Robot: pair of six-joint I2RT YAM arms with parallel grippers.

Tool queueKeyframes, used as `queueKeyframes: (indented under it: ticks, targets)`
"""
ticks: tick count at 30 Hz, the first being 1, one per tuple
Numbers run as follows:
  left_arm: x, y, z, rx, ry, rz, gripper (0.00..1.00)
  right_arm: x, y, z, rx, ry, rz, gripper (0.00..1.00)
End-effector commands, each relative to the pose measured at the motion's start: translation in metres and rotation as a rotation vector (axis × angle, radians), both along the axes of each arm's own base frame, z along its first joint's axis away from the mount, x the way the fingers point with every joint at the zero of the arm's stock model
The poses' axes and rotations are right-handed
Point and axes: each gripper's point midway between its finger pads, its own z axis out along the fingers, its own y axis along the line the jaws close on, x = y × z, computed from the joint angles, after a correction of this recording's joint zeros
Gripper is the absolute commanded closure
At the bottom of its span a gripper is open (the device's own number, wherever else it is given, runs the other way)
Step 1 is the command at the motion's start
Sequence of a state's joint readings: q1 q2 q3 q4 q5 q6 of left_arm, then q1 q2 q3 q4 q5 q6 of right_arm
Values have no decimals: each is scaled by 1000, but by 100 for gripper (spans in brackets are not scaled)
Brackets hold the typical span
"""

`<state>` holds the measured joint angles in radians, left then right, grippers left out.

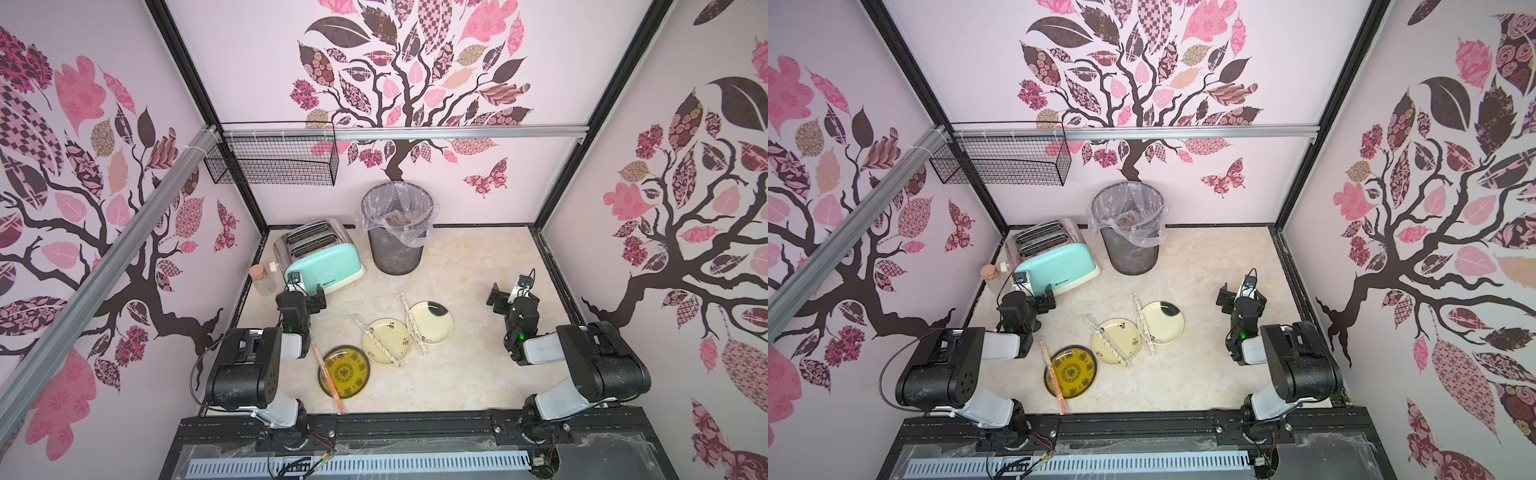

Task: Remove the packaging of disposable chopsticks
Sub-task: Pick up the disposable chopsticks from the plate.

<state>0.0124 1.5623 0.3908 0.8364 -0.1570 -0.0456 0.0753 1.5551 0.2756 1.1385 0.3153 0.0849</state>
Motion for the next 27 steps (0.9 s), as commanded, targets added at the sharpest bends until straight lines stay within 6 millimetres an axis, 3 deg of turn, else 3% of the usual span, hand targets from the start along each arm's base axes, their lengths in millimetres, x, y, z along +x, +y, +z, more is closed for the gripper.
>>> queueKeyframes:
  ticks: [1,27]
  targets:
    - [2,-4,6,1,-23,-24,2,2,0,6,-2,-18,6,1]
    - [1,-3,7,-5,-28,-30,2,2,1,6,-4,-20,8,1]
